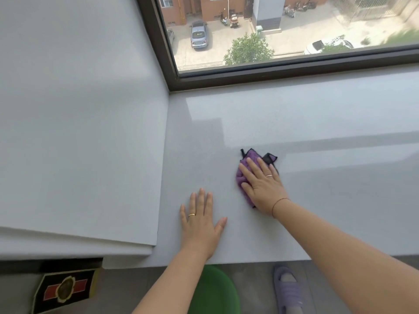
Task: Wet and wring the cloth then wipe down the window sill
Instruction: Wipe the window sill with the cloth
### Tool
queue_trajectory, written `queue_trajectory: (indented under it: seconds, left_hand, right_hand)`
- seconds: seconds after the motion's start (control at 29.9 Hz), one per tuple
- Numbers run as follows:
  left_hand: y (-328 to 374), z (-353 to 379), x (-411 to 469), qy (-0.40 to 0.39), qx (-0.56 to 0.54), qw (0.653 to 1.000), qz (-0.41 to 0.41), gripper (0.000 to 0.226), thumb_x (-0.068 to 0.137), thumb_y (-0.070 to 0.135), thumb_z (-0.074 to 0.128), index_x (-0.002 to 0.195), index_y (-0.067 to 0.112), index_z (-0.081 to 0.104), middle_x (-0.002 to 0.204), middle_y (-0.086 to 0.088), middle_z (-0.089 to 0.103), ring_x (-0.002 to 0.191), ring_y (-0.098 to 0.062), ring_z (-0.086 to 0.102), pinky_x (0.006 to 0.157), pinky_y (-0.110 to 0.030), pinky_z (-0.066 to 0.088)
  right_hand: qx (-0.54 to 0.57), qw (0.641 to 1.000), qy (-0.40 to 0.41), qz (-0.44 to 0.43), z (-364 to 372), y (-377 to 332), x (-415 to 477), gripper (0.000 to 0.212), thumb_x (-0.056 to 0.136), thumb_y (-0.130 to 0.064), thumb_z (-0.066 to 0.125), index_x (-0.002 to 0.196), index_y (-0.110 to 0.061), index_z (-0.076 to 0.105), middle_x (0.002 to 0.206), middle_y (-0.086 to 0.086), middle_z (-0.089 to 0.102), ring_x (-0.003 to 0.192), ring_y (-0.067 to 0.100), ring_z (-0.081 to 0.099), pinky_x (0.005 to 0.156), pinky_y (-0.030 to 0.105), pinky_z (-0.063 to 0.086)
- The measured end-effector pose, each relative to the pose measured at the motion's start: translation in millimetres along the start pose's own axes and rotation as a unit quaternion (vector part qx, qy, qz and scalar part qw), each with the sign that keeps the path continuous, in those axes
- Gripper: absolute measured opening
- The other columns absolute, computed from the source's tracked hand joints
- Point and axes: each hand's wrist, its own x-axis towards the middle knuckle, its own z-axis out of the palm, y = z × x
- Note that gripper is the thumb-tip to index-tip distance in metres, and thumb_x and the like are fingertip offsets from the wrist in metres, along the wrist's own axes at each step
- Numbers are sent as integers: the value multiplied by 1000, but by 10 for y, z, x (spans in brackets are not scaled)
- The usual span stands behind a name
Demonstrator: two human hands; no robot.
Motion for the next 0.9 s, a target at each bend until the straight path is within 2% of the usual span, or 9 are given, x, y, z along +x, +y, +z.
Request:
queue_trajectory:
  seconds: [0.1,0.2,0.37,0.47,0.54,0.64,0.74,0.8,0.9]
  left_hand:
    - [-35,39,-22,4,5,1000,2,73,94,60,14,146,24,-23,151,4,-35,142,-19,-27,113,-45,-17]
    - [-23,40,-27,17,-9,1000,-2,70,96,57,15,148,22,-16,155,2,-27,143,-18,-24,113,-43,-16]
    - [-11,40,-46,30,-22,999,-18,60,100,44,18,151,21,-6,159,-1,-16,146,-18,-14,117,-43,-6]
    - [-40,39,-67,24,-8,1000,-14,61,100,44,20,151,22,-6,159,0,-16,146,-18,-13,117,-43,-6]
    - [-58,32,-76,20,-4,1000,-16,61,100,44,20,151,22,-7,159,0,-16,146,-18,-13,116,-42,-7]
    - [-57,30,-126,17,5,999,-31,62,100,44,19,150,21,-10,159,-2,-17,146,-20,-15,117,-43,-7]
    - [-28,64,-240,13,-5,999,-47,62,100,43,18,150,20,-10,159,-2,-18,146,-20,-15,117,-42,-7]
    - [18,86,-302,15,-10,998,-60,61,100,43,19,150,21,-9,159,-3,-17,146,-20,-14,117,-41,-5]
    - [82,80,-358,16,-7,997,-81,61,101,42,20,150,21,-8,159,-5,-18,146,-21,-13,118,-43,-2]
  right_hand:
    - [22,990,12,139,-69,261,-105,56,99,-46,21,150,-36,3,160,-8,-7,146,18,-11,117,40,-8]
    - [53,973,16,223,-20,-26,-214,57,99,-44,22,151,-32,1,160,-4,-11,146,23,-14,118,45,-9]
    - [19,1000,14,16,319,-816,-617,58,98,-47,19,150,-33,-2,160,-4,-10,145,23,-19,112,41,-21]
    - [1,999,5,-53,337,-659,-690,57,98,-49,19,149,-35,-2,160,-7,-8,146,18,-17,112,36,-22]
    - [-16,999,16,-42,309,-383,-703,57,98,-50,18,149,-36,-3,159,-8,-9,146,16,-16,114,35,-18]
    - [-18,998,19,62,219,-59,-757,57,98,-48,19,150,-35,-2,160,-6,-10,146,19,-14,116,38,-13]
    - [25,990,8,141,182,-205,-819,58,98,-46,20,150,-32,-2,160,-4,-11,146,23,-16,116,43,-13]
    - [30,993,3,115,227,-491,-927,60,98,-47,20,151,-30,-3,159,-2,-14,145,25,-19,114,45,-16]
    - [24,1000,-9,-10,373,-850,-1217,59,98,-46,19,151,-30,-2,159,-1,-13,143,26,-23,110,45,-25]
